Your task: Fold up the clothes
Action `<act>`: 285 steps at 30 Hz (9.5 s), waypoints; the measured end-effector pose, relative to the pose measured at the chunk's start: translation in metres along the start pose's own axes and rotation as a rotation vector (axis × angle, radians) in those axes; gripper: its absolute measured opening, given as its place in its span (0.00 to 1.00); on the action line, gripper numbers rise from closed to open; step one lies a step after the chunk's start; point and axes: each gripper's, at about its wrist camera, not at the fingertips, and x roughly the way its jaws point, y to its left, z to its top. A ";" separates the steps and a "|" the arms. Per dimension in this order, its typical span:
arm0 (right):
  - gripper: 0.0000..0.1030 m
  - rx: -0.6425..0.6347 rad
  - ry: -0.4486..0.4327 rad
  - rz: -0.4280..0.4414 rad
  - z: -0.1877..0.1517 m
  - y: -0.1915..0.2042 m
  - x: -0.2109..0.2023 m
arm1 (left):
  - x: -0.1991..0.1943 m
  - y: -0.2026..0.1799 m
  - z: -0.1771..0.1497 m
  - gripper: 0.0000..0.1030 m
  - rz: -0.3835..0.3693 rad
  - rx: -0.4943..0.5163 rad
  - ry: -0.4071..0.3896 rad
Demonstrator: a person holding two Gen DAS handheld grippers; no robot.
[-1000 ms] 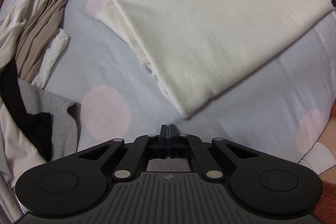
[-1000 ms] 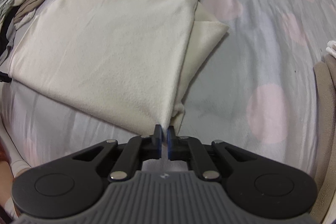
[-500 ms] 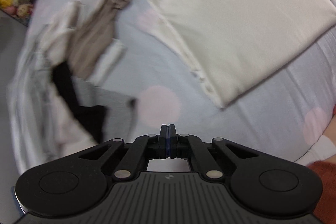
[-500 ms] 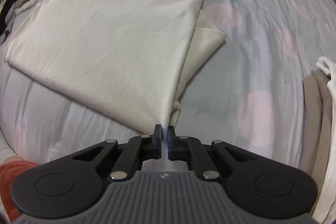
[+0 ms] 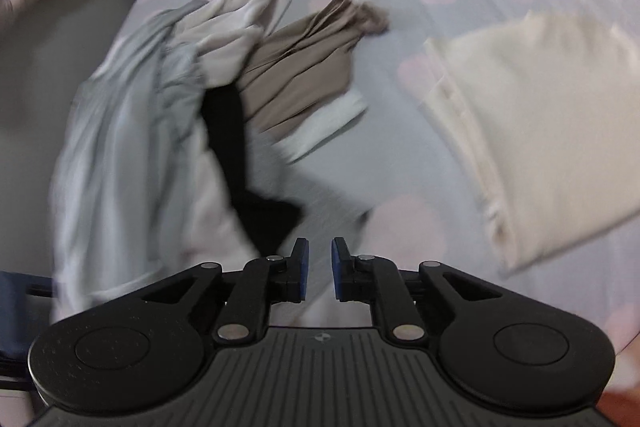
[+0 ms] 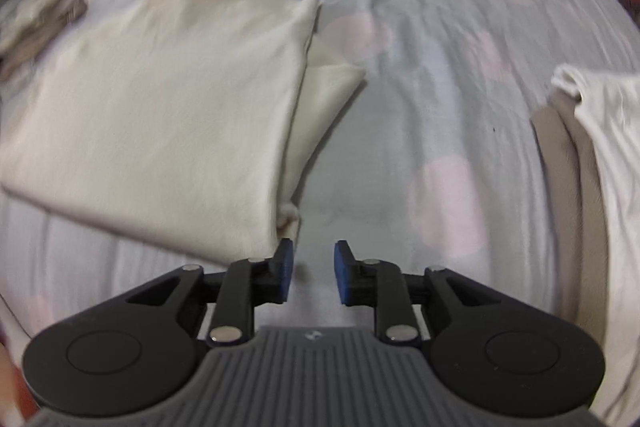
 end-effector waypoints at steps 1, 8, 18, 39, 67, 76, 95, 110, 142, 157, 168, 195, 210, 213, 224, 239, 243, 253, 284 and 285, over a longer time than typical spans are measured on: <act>0.32 0.031 -0.012 0.012 0.000 -0.004 -0.001 | 0.003 -0.005 0.003 0.14 -0.016 -0.013 -0.014; 0.38 0.200 -0.104 0.090 -0.003 -0.031 -0.010 | 0.016 -0.045 0.025 0.26 -0.081 -0.068 -0.114; 0.39 0.269 -0.137 0.100 -0.007 -0.035 -0.010 | 0.022 -0.085 0.055 0.28 -0.118 -0.098 -0.261; 0.61 0.326 -0.153 0.081 0.024 -0.036 0.008 | 0.102 -0.065 0.072 0.34 -0.203 -0.252 -0.179; 0.20 0.365 -0.133 0.124 0.084 -0.015 0.053 | 0.119 -0.049 0.071 0.38 -0.284 -0.284 -0.167; 0.14 0.290 -0.169 0.117 0.098 0.012 0.018 | 0.106 -0.042 0.070 0.38 -0.300 -0.295 -0.204; 0.08 0.164 -0.218 0.338 0.164 0.183 -0.031 | 0.087 -0.023 0.064 0.37 -0.421 -0.336 -0.269; 0.16 -0.027 -0.093 0.312 0.162 0.287 0.042 | 0.092 -0.018 0.060 0.37 -0.480 -0.354 -0.243; 0.55 -0.133 -0.216 0.134 -0.006 0.213 -0.004 | 0.061 -0.076 0.019 0.47 -0.576 -0.230 0.011; 0.56 -0.151 -0.217 0.151 -0.026 0.207 0.003 | 0.086 -0.081 -0.002 0.11 -0.638 -0.339 0.101; 0.30 -0.155 -0.161 0.098 -0.026 0.209 0.033 | 0.023 -0.073 0.018 0.06 -0.656 -0.318 -0.053; 0.12 -0.157 -0.137 0.169 -0.031 0.204 0.042 | 0.075 -0.085 -0.008 0.06 -0.376 -0.168 0.150; 0.23 -0.028 -0.269 0.227 -0.019 0.178 -0.004 | 0.026 -0.035 0.009 0.37 -0.386 -0.208 -0.003; 0.17 -0.023 -0.283 0.222 0.000 0.174 -0.002 | 0.029 -0.038 0.025 0.35 -0.377 -0.207 -0.026; 0.13 -0.072 -0.299 0.218 0.089 0.181 0.044 | 0.069 -0.053 0.069 0.32 -0.411 -0.200 -0.085; 0.11 -0.118 -0.258 0.182 0.169 0.191 0.126 | 0.117 -0.054 0.082 0.28 -0.421 -0.164 -0.023; 0.07 -0.121 -0.263 0.177 0.180 0.191 0.133 | 0.117 -0.054 0.082 0.28 -0.422 -0.162 -0.019; 0.20 -0.101 -0.282 0.193 0.175 0.186 0.113 | 0.093 -0.052 0.070 0.31 -0.380 -0.144 -0.090; 0.48 0.334 -0.223 0.606 0.140 0.113 0.156 | 0.150 -0.021 0.063 0.40 -0.639 -0.436 -0.186; 0.42 0.351 -0.221 0.620 0.141 0.112 0.159 | 0.150 -0.022 0.064 0.36 -0.634 -0.438 -0.189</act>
